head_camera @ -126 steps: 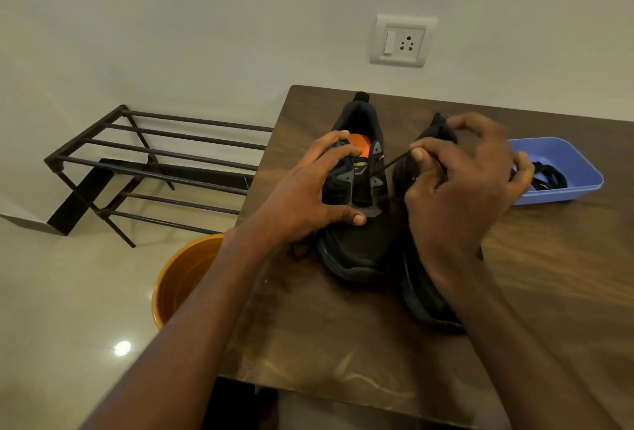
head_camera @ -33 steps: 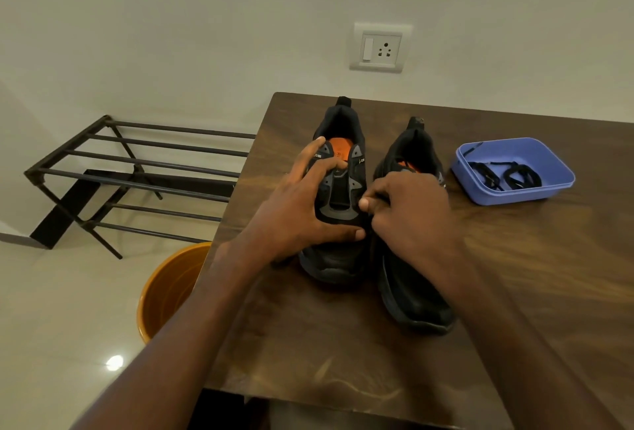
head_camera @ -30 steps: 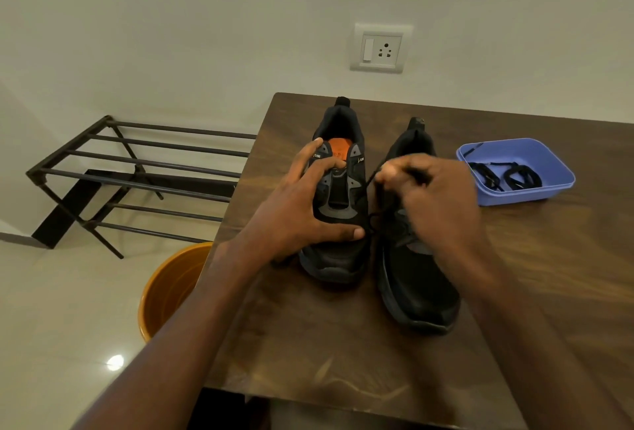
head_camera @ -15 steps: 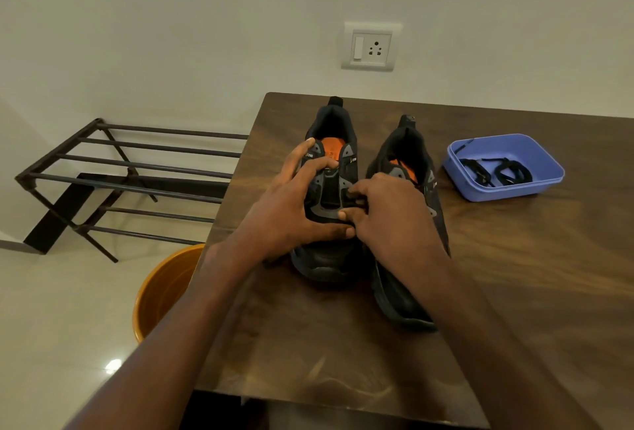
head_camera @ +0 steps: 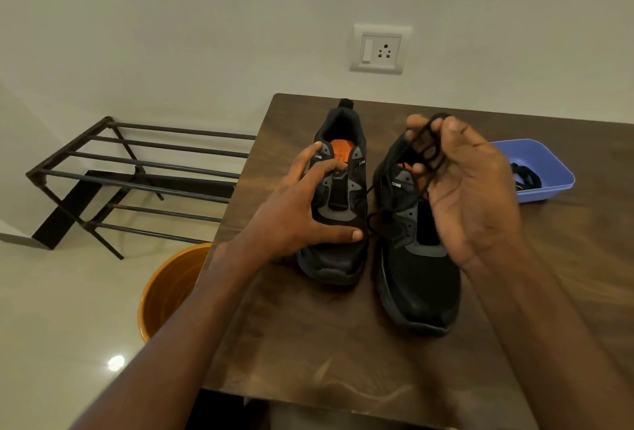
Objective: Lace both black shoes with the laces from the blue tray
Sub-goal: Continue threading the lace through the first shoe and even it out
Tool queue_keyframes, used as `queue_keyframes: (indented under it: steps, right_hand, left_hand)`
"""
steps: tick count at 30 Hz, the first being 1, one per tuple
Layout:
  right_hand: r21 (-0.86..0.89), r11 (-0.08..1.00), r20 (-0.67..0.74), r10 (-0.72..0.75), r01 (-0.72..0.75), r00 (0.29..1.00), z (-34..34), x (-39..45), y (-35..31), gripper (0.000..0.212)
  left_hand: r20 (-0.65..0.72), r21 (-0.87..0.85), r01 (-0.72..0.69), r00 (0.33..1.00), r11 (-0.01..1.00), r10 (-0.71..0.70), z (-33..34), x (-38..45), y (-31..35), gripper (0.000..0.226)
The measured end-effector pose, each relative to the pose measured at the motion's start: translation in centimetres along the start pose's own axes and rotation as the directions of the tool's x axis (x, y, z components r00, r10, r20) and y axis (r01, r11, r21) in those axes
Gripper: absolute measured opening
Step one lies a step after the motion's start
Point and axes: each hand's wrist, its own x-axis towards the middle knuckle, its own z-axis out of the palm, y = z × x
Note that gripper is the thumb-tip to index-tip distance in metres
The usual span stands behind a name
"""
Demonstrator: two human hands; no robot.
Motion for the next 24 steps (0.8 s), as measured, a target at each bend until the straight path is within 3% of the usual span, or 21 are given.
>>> queue_keyframes:
  steps: [2, 3, 5, 7, 8, 10, 14, 16, 17, 18, 19, 20, 21, 22, 23, 24]
  right_hand:
    - [-0.237, 0.971, -0.008, 0.015, -0.017, 1.0, 0.5, -0.2, 1.1, 0.015]
    - [-0.459, 0.889, -0.01, -0.005, 0.0, 1.0, 0.5, -0.3, 1.8, 0.012]
    - [-0.85, 0.518, 0.093, -0.038, 0.099, 0.995, 0.6, -0.5, 3.2, 0.011]
    - [-0.979, 0.1, 0.186, 0.062, 0.18, 0.981, 1.0, -0.4, 4.2, 0.031]
    - [-0.983, -0.024, 0.178, 0.129, 0.183, 0.976, 1.4, -0.4, 4.5, 0.037]
    - [-0.982, -0.123, 0.115, 0.222, 0.145, 0.968, 2.2, -0.4, 4.2, 0.04]
    - [-0.982, -0.14, 0.093, 0.236, 0.129, 0.967, 2.5, -0.4, 3.5, 0.031]
    - [-0.987, -0.081, 0.119, 0.189, 0.137, 0.975, 2.0, -0.6, 3.4, 0.02]
    - [-0.994, 0.041, 0.105, 0.13, 0.101, 0.986, 1.6, -0.6, 3.2, 0.01]
    - [-0.968, 0.248, 0.055, 0.075, 0.035, 0.996, 1.2, -0.6, 2.9, 0.007]
    - [-0.852, 0.522, -0.022, 0.046, -0.043, 0.999, 1.0, -0.5, 2.4, 0.014]
    - [-0.577, 0.81, -0.079, 0.07, -0.103, 0.994, 0.9, -0.5, 1.6, 0.018]
    - [-0.213, 0.969, -0.078, 0.11, -0.124, 0.991, 0.8, -0.6, 0.8, 0.02]
    - [0.067, 0.991, -0.056, 0.116, -0.112, 0.992, 0.7, -0.6, 0.2, 0.019]
    - [0.199, 0.976, -0.038, 0.097, -0.087, 0.995, 0.6, -0.5, -0.1, 0.018]
    - [0.169, 0.983, -0.032, 0.075, -0.068, 0.997, 0.6, -0.5, 0.0, 0.017]
  left_hand:
    - [0.0, -0.007, -0.008, 1.0, 1.0, 0.008, 0.0, -0.1, -0.1, 0.101]
    - [0.002, -0.009, -0.015, 1.0, 1.0, 0.015, 0.0, 0.0, -0.1, 0.101]
    - [-0.003, -0.009, -0.028, 1.0, 1.0, 0.028, 0.1, 0.0, -0.1, 0.101]
    - [-0.01, -0.007, -0.04, 0.999, 0.999, 0.04, 0.1, 0.0, -0.1, 0.101]
    - [-0.013, -0.007, -0.044, 0.999, 0.999, 0.044, 0.1, 0.0, -0.2, 0.101]
    - [-0.011, -0.006, -0.045, 0.999, 0.999, 0.045, 0.1, 0.0, -0.2, 0.101]
    - [-0.015, 0.007, -0.043, 0.999, 0.999, 0.043, 0.1, -0.1, -0.2, 0.104]
    - [-0.009, 0.002, -0.032, 0.999, 0.999, 0.032, 0.1, -0.1, -0.2, 0.104]
    - [-0.003, -0.006, -0.026, 1.0, 1.0, 0.026, 0.0, -0.1, -0.1, 0.104]
    - [0.002, -0.017, -0.02, 1.0, 1.0, 0.02, 0.0, -0.1, -0.1, 0.103]
    - [0.003, -0.025, -0.013, 1.0, 1.0, 0.014, -0.1, -0.1, -0.1, 0.103]
    - [0.004, -0.031, -0.008, 1.0, 0.999, 0.008, -0.2, -0.1, -0.1, 0.102]
    - [0.005, -0.033, -0.004, 1.0, 0.999, 0.004, -0.2, -0.1, -0.1, 0.102]
    - [0.006, -0.032, -0.002, 1.0, 0.999, 0.002, -0.2, -0.1, 0.0, 0.102]
    - [0.005, -0.029, -0.003, 1.0, 1.0, 0.003, -0.2, -0.1, 0.0, 0.102]
    - [0.005, -0.027, -0.004, 1.0, 1.0, 0.004, -0.2, 0.0, -0.1, 0.102]
